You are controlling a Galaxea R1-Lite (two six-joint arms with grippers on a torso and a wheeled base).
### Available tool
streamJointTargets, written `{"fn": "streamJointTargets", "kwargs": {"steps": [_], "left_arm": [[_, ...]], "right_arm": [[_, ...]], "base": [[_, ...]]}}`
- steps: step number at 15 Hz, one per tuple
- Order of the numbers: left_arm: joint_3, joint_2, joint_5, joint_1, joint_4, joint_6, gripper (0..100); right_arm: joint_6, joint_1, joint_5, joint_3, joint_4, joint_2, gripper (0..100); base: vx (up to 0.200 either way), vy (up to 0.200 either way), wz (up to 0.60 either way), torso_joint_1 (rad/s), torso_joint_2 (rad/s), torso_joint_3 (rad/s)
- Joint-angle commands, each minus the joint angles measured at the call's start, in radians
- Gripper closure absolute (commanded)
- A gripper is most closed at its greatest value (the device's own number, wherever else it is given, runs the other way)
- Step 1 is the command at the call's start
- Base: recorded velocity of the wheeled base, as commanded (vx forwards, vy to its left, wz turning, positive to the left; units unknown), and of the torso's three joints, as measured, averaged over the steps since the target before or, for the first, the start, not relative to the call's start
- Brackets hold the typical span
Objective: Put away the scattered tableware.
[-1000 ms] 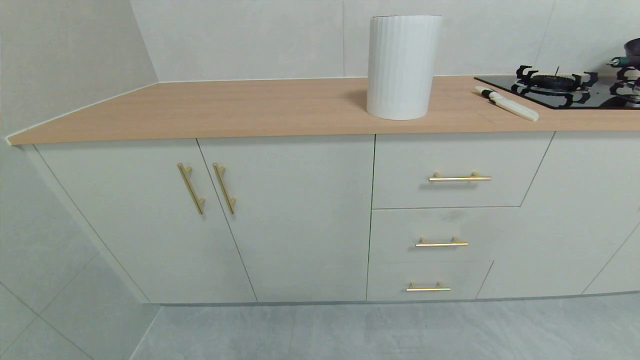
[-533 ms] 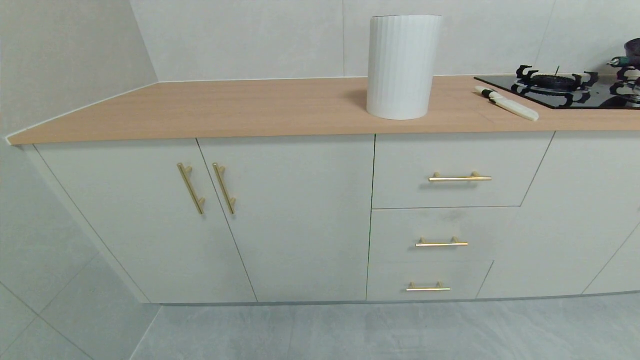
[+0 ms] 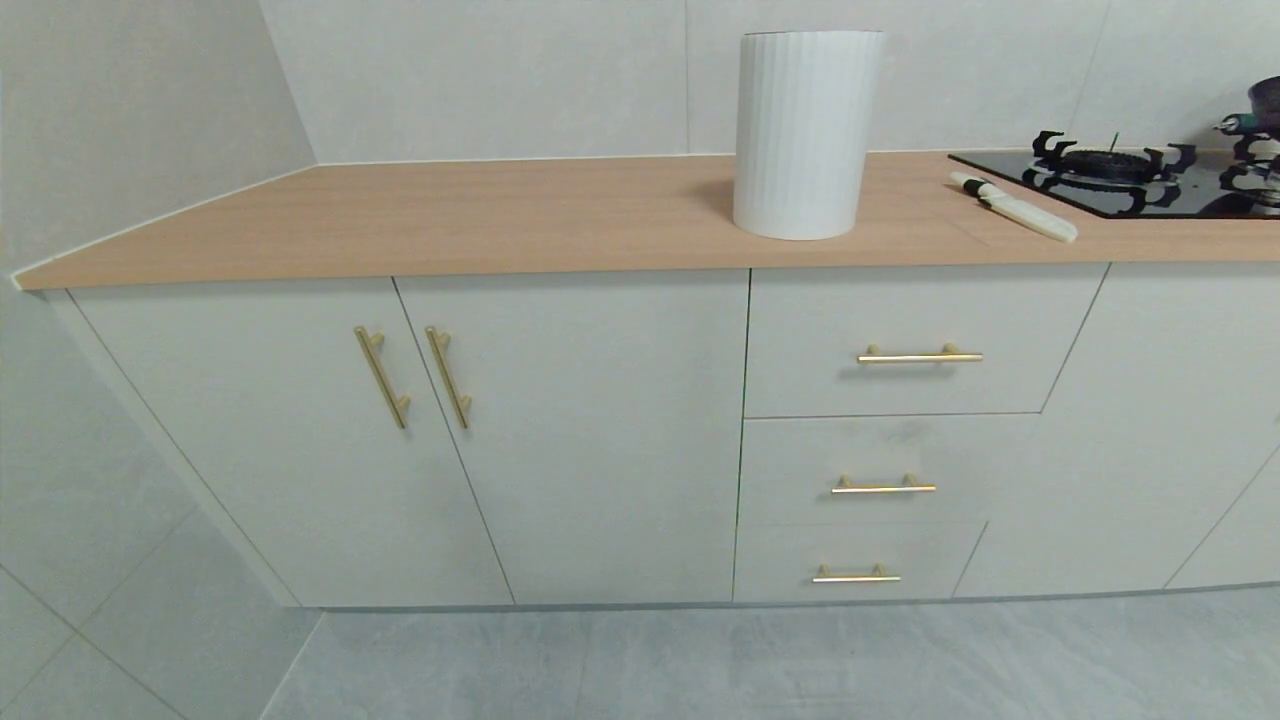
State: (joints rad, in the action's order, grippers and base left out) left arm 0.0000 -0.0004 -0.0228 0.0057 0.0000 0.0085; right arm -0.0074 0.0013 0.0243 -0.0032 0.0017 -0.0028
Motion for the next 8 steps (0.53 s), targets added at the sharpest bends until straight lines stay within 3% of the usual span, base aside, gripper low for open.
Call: {"fn": "streamJointTargets", "kwargs": {"steps": [1,8], "left_arm": [[0.000,0.000,0.000,0.000,0.000,0.004,0],[0.000,0.000,0.000,0.000,0.000,-0.001,0]], "right_arm": [[0.000,0.000,0.000,0.000,0.003,0.003,0],[0.000,0.000,-0.003,0.000,0.003,0.003,0]], "base": [[0.000,0.000,0.00,0.000,0.00,0.000],[0.200,0.000,0.00,0.001,0.00,0.002]]}}
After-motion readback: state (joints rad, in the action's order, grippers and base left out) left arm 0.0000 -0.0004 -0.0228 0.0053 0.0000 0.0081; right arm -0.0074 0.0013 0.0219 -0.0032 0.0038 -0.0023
